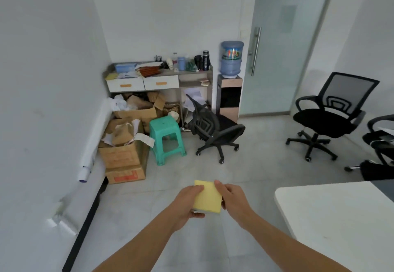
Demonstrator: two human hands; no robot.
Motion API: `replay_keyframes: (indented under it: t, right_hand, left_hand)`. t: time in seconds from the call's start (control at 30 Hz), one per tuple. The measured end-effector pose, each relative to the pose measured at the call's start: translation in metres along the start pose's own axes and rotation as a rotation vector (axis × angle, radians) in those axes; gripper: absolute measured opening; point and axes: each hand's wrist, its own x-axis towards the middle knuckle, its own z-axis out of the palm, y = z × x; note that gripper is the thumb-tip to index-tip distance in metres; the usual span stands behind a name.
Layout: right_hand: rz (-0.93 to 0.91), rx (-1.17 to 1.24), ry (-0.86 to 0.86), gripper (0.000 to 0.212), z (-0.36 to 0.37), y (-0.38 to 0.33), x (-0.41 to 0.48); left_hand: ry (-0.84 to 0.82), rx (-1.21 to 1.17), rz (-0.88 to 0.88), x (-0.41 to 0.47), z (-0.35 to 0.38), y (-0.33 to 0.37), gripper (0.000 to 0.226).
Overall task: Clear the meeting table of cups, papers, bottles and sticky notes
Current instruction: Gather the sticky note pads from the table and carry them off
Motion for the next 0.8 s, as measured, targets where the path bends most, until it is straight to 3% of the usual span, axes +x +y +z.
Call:
replay_keyframes:
  t: [0.2, 0.33, 0.57, 0.8]
  right_hand:
    - [0.071, 0.063, 0.182, 0.052, -0.027, -0.010, 0.130]
    - [0.133, 0.107, 0.241, 0.052, -0.055, 0.003, 0.223]
    - [0.177, 0.147, 0.278, 0.045, -0.125, -0.001, 0.405]
    - [0.199, 0.182, 0.310, 0.042, -0.207, -0.014, 0.535]
  left_hand:
    - [0.006, 0.214, 0.047, 0.140, 0.007, 0.084, 0.037]
    - [-0.068, 0.311, 0.015, 0.238, 0.034, 0.116, 0.026]
    - [-0.218, 0.263, -0.133, 0.412, 0.092, 0.204, 0.032]
    - [-0.352, 0.208, -0.149, 0.545, 0.174, 0.280, 0.032]
